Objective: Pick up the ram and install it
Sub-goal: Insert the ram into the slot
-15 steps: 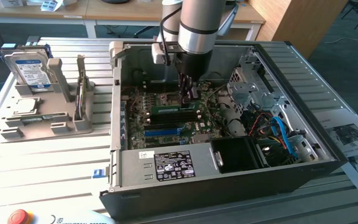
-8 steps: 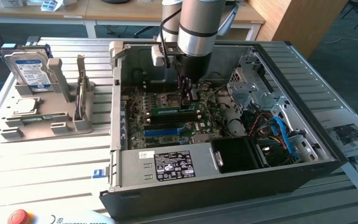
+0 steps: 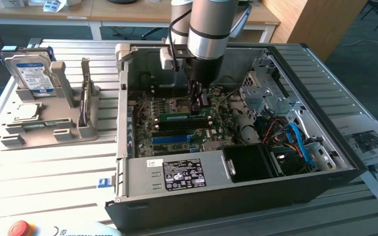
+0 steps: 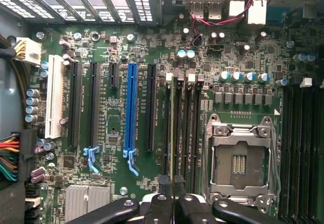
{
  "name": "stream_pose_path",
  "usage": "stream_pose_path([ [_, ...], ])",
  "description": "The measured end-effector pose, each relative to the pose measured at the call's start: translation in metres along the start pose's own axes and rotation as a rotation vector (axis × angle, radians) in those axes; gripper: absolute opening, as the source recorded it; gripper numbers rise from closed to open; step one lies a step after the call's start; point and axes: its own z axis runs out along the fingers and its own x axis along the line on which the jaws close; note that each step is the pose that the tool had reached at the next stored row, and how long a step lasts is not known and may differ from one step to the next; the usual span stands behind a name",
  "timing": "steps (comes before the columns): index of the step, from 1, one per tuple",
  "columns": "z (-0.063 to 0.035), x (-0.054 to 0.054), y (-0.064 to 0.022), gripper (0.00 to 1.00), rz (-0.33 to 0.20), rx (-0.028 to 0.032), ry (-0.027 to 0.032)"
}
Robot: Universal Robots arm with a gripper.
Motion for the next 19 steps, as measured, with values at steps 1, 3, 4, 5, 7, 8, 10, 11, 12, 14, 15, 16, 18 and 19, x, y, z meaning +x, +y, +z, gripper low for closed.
stream_pose_path([
  [1, 0.0000, 0.0000, 0.0000, 0.12, 0.001, 0.0000, -0.0001],
  [3, 0.0000, 0.0000, 0.0000, 0.12, 0.001, 0.0000, -0.0001],
  [4, 0.0000, 0.0000, -0.0001, 0.12, 0.001, 0.0000, -0.0001],
  [5, 0.0000, 0.0000, -0.0005, 0.12, 0.001, 0.0000, -0.0001],
  [7, 0.0001, 0.0000, -0.0025, 0.12, 0.001, 0.0002, -0.0003],
  [8, 0.0000, 0.0000, -0.0038, 0.12, 0.001, 0.0001, -0.0001],
  [10, -0.0001, 0.0001, -0.0046, 0.12, 0.001, 0.0000, 0.0000],
  [11, -0.0001, 0.0001, -0.0046, 0.12, 0.001, 0.0000, 0.0000],
  [12, 0.0001, 0.0000, -0.0047, 0.12, 0.001, 0.0001, -0.0002],
  [14, 0.0012, 0.0006, -0.0047, 0.12, 0.001, 0.0000, 0.0000],
  [15, 0.0016, 0.0012, -0.0047, 0.12, 0.001, 0.0000, 0.0000],
  [16, 0.0020, 0.0014, -0.0047, 0.12, 0.001, 0.0000, -0.0002],
  [18, 0.0020, 0.0015, -0.0046, 0.12, 0.000, 0.0000, 0.0000],
  [19, 0.0020, 0.0015, -0.0046, 0.12, -0.001, 0.0000, 0.0000],
])
